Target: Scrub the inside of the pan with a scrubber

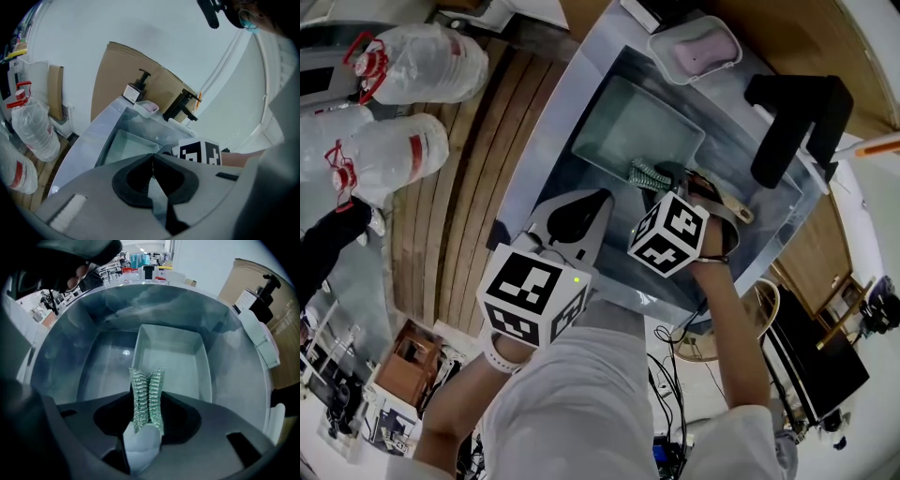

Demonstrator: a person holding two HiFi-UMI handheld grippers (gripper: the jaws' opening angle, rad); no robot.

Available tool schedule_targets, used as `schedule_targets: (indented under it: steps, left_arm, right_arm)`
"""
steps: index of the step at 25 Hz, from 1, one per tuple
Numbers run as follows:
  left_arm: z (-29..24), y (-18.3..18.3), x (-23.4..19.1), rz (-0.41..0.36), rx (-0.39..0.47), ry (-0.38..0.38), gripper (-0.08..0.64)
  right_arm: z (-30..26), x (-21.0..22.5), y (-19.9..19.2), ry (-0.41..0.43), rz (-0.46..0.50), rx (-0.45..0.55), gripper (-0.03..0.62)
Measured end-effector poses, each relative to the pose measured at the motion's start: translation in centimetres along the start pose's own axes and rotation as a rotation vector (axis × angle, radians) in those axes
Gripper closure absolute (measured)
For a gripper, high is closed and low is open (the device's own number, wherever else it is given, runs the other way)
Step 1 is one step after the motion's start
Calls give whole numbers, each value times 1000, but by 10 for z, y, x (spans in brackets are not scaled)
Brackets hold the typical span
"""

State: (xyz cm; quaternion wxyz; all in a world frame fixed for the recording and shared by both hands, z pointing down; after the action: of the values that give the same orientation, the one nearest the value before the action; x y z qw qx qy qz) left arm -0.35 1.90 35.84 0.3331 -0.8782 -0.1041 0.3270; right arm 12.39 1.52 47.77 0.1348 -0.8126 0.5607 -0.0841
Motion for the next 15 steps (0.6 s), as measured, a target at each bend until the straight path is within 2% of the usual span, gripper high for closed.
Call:
schedule_targets:
  steps: [4, 10, 15]
  left_arm:
    - [7, -2, -1, -1, 6, -1, 554]
    - [18, -4, -6, -1, 21, 6, 554]
    - [30, -2, -14, 1, 34, 18, 554]
  right_arm:
    - [1, 0, 1, 49, -29, 18, 440]
    - [9, 10, 5, 187, -233, 116, 440]
    - [20, 20, 14, 208, -324, 186, 440]
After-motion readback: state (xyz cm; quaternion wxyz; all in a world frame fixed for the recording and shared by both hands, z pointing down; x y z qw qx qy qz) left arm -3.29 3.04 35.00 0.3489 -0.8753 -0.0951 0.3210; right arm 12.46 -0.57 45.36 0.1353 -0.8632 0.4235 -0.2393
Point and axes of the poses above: the fingertips, and each gripper's own axes: z backward along the fingers, x to its right, y out of its top, the point moved 7 cm from there along z, backward along the fingers, and after that the axes turned 9 degrees about x, right-handed, at the moved point
